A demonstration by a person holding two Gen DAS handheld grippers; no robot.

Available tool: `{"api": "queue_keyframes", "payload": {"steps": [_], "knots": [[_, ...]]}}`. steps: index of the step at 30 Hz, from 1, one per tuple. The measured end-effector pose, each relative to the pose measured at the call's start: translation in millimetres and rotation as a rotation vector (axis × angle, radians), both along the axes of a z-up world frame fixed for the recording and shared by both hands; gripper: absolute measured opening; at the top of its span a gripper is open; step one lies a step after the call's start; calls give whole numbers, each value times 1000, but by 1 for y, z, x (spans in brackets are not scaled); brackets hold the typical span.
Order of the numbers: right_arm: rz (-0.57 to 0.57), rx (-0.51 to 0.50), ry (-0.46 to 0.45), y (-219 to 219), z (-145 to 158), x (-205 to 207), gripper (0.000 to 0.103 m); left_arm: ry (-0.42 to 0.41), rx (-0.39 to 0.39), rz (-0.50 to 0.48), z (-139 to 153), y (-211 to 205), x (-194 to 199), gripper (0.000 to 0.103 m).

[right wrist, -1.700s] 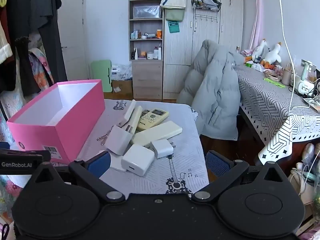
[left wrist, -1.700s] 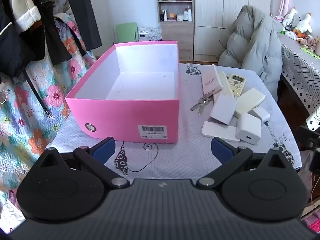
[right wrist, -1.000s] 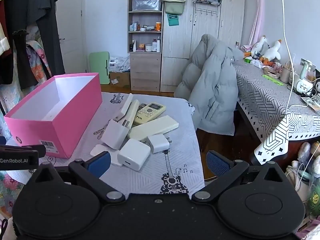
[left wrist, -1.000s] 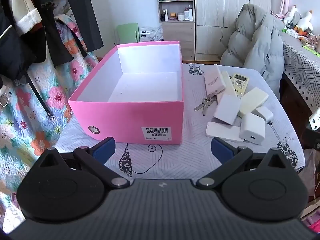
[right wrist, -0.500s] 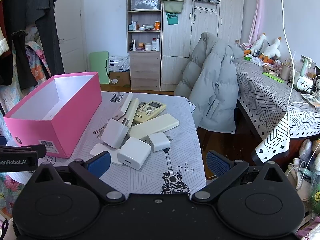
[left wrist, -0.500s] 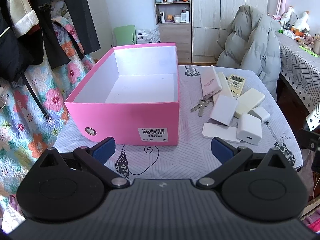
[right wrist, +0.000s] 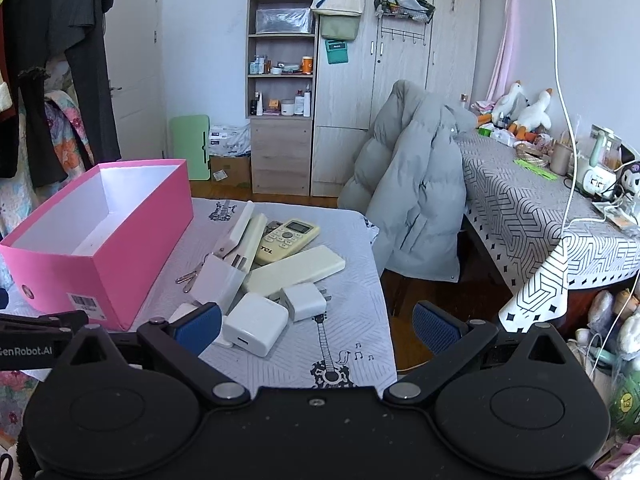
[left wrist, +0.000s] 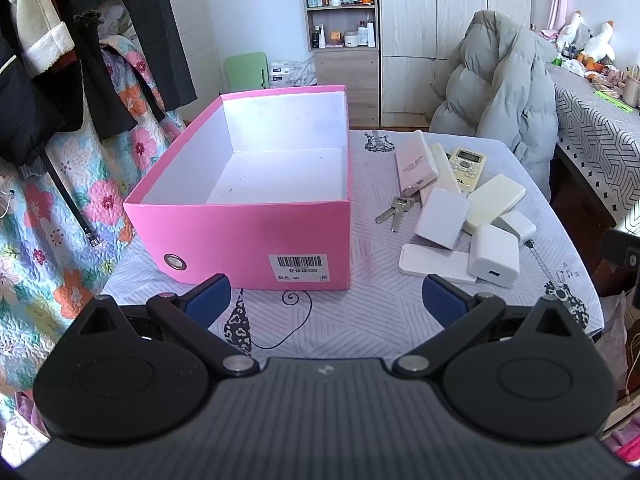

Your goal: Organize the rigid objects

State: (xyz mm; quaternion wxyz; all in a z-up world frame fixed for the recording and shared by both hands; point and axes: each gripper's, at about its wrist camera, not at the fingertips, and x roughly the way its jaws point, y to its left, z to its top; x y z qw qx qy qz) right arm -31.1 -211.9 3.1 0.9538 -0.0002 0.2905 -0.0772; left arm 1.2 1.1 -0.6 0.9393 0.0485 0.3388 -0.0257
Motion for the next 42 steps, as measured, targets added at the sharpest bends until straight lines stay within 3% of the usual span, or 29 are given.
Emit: {"api": "queue_keyframes", "payload": {"steps": [42], "knots": [[5, 21, 19, -2, -12, 1, 103, 12, 1, 2, -5, -2, 2, 103]]}}
